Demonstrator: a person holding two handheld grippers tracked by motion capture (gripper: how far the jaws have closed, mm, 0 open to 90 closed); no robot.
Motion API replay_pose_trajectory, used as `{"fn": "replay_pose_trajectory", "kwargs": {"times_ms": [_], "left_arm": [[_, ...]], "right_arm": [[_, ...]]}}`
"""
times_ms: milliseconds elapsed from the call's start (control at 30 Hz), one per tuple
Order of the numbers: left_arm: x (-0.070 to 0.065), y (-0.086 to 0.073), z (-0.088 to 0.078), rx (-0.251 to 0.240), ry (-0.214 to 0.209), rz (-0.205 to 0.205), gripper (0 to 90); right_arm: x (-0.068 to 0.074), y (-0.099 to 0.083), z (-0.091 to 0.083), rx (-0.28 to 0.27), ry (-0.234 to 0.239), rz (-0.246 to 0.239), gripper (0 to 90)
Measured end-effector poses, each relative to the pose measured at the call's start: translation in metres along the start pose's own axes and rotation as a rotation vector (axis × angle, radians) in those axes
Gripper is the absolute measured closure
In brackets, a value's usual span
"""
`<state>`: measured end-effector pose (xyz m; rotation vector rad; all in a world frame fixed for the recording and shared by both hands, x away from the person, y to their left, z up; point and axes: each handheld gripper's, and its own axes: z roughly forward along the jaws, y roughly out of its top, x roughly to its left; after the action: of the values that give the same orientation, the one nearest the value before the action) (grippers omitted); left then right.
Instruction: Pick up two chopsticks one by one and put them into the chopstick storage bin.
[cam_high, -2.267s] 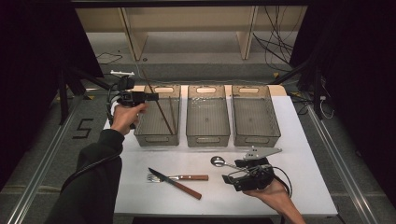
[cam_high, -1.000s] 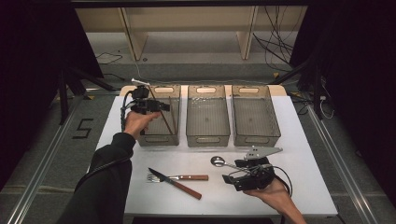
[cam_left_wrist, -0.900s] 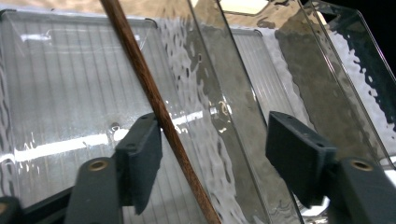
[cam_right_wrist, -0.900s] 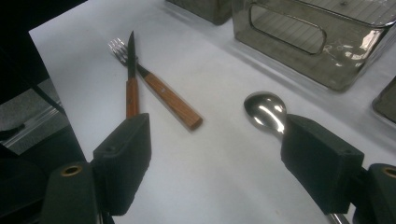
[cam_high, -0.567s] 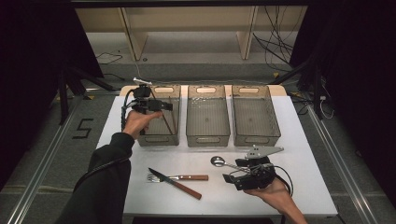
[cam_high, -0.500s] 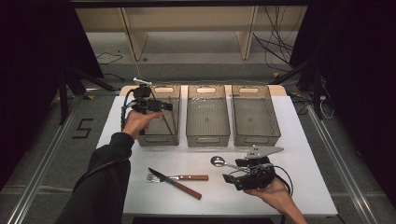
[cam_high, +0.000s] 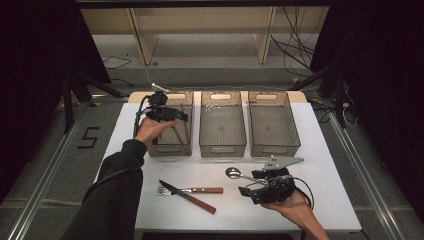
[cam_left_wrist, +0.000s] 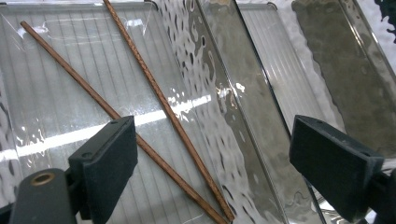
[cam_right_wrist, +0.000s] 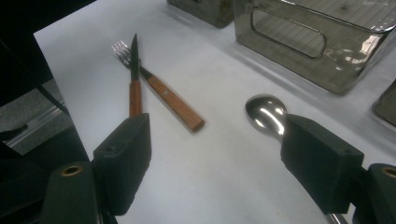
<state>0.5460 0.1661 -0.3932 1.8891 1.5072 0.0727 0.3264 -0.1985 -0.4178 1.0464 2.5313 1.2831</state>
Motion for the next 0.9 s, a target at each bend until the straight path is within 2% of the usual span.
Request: {"fn": "replay_pose_trajectory", "kwargs": {"times_ms": [133, 267, 433, 667, 900], "left_arm": [[-0.001, -0.002, -0.008, -0.025, -0.011, 0.005, 15.0], [-0.006, -0.006, -0.02, -0.062, -0.029, 0.031, 15.0], [-0.01, -0.017, -0.04, -0.129, -0.09, 0.056, 15.0], [-0.012, -0.045, -0.063, -0.191, -0.148, 0.106, 14.9], [-0.018, -0.079, -0.082, -0.237, -0.174, 0.181, 15.0]], "right_arm": [[-0.001, 0.0, 0.0, -0.001, -0.008, 0.0, 25.3], [-0.003, 0.001, -0.001, -0.001, -0.012, 0.001, 25.3], [-0.007, 0.002, -0.002, 0.004, -0.027, 0.01, 25.2], [-0.014, 0.004, -0.003, 0.011, -0.051, 0.011, 25.2], [-0.026, 0.011, -0.004, 0.037, -0.075, 0.013, 25.1]]}}
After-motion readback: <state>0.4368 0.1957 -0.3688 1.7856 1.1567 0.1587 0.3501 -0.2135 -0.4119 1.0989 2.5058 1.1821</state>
